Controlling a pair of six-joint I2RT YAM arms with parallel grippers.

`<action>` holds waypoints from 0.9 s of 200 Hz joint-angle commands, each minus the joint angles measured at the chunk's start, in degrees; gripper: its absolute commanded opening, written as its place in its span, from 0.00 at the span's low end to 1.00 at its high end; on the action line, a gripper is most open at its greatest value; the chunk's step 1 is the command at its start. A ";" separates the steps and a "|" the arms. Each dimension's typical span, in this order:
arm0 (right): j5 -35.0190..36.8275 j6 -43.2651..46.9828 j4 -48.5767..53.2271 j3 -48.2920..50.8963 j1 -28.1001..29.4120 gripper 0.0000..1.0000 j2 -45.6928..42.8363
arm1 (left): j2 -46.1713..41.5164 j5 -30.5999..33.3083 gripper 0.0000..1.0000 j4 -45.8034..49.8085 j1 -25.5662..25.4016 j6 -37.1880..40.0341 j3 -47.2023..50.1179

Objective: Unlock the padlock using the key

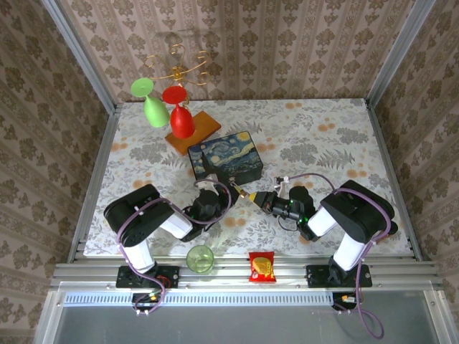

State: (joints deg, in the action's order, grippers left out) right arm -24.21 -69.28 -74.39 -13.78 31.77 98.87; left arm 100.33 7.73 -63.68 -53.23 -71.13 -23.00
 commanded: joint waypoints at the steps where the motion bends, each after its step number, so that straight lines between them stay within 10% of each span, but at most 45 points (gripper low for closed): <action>1: 2.14 -0.18 -0.94 0.77 -0.22 0.00 1.91 | -0.50 -0.80 0.00 5.60 -0.18 3.17 -1.60; 90: 1.71 0.28 -0.99 -0.63 -0.17 0.00 5.53 | -5.54 1.84 0.19 31.64 -0.29 16.98 -7.61; 180: 3.20 1.43 -0.87 1.38 -0.57 0.00 5.10 | 0.09 -0.56 0.49 21.22 0.69 16.88 -7.41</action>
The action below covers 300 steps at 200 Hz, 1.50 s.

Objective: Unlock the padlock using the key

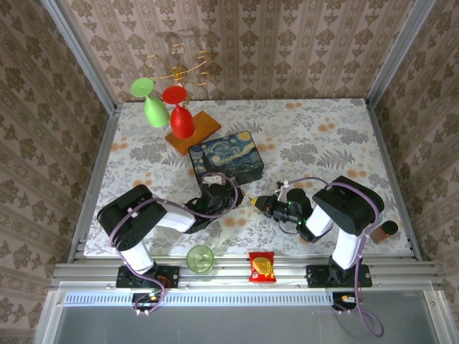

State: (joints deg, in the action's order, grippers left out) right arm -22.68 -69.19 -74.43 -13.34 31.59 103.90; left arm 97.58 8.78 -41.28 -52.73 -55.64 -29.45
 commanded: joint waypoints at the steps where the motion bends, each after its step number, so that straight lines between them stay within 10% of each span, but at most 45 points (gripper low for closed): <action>1: 1.67 1.39 -0.86 0.95 -0.39 0.00 0.07 | 2.95 -1.63 0.49 -1.18 0.18 1.39 -1.05; 300: 1.81 -8.08 -0.98 -1.48 0.71 0.00 -5.56 | -0.67 -6.34 0.01 -17.91 2.39 -15.46 0.82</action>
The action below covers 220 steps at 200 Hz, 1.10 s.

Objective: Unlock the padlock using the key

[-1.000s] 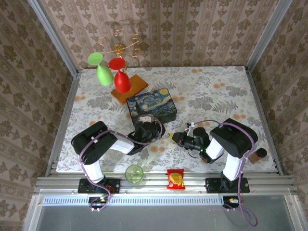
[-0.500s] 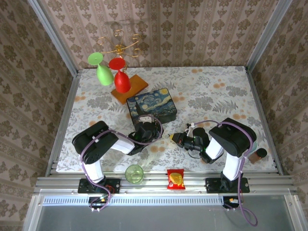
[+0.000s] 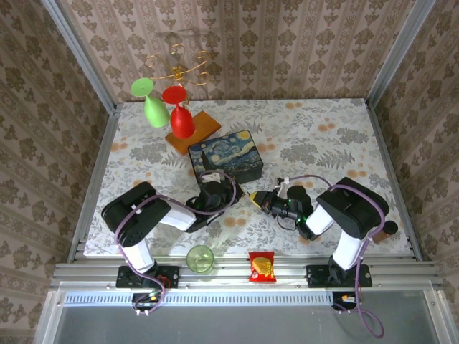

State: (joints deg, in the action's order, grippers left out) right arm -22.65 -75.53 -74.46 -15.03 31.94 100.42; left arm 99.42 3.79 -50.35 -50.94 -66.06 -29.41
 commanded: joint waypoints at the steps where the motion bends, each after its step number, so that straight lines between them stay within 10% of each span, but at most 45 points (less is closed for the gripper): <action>1: 1.85 -1.78 -0.95 0.23 0.42 0.00 -2.04 | -2.49 -1.34 0.00 -8.95 0.59 -5.17 0.81; 220: 1.40 -0.70 -1.31 -0.06 1.19 0.00 -3.39 | -2.38 -0.36 0.00 -17.42 0.82 -11.82 1.74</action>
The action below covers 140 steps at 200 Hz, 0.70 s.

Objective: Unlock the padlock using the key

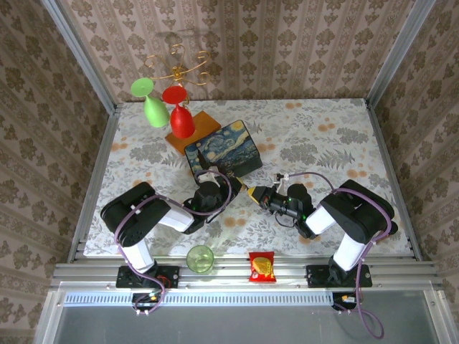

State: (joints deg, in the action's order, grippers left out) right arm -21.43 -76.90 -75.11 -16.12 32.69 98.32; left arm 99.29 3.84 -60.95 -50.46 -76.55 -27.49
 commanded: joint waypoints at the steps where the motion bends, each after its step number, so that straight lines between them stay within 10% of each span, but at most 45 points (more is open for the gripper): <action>1: 0.17 0.69 -0.65 1.06 0.45 0.00 -1.43 | -2.25 -0.41 0.00 -6.82 0.35 -1.37 -0.19; 140: 0.03 1.21 -0.68 0.39 0.82 0.00 -2.34 | -3.68 -0.23 0.00 -5.40 -0.63 -1.33 -1.35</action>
State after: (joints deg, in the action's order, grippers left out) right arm -21.45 -76.53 -75.02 -14.66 33.21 95.74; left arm 99.07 3.88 -61.34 -50.65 -77.47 -27.51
